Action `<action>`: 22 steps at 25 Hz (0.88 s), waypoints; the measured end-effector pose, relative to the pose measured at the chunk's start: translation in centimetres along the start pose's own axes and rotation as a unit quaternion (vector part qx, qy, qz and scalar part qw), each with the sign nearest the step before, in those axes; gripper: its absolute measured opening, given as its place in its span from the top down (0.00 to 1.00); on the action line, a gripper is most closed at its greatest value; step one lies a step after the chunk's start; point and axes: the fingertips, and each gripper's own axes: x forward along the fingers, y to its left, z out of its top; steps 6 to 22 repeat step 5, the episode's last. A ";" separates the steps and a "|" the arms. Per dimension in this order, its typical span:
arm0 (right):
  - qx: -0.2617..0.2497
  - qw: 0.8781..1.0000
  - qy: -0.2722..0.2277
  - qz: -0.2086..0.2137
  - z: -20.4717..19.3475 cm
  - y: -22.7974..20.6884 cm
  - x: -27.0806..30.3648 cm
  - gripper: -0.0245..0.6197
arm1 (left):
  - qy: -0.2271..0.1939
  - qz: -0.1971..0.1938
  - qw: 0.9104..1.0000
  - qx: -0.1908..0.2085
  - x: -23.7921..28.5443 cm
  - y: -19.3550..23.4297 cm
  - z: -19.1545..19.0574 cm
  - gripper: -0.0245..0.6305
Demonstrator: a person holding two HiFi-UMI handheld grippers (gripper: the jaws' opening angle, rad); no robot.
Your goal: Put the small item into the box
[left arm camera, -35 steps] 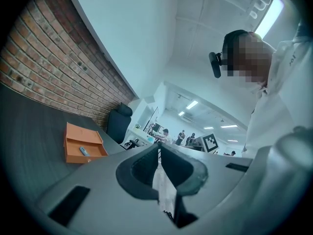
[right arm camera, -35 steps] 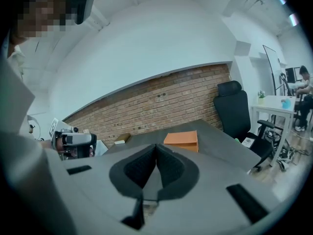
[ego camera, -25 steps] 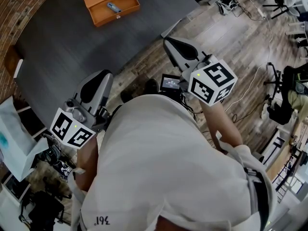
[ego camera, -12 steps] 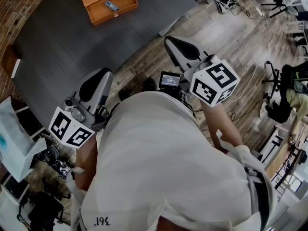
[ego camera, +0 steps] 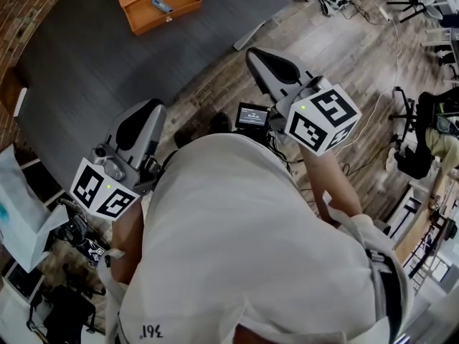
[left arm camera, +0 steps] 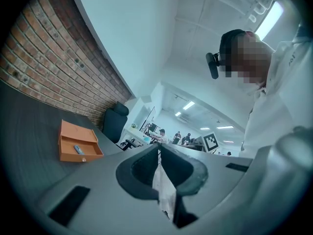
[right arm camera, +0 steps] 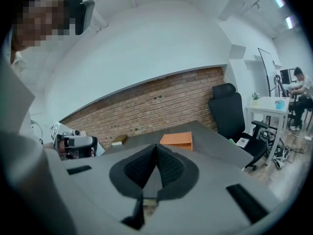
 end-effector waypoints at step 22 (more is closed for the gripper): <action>-0.003 1.000 -0.002 -0.003 0.2 -0.1 -0.1 0.94 | 0.003 -0.001 1.000 0.000 -0.1 -0.2 -0.2 0.93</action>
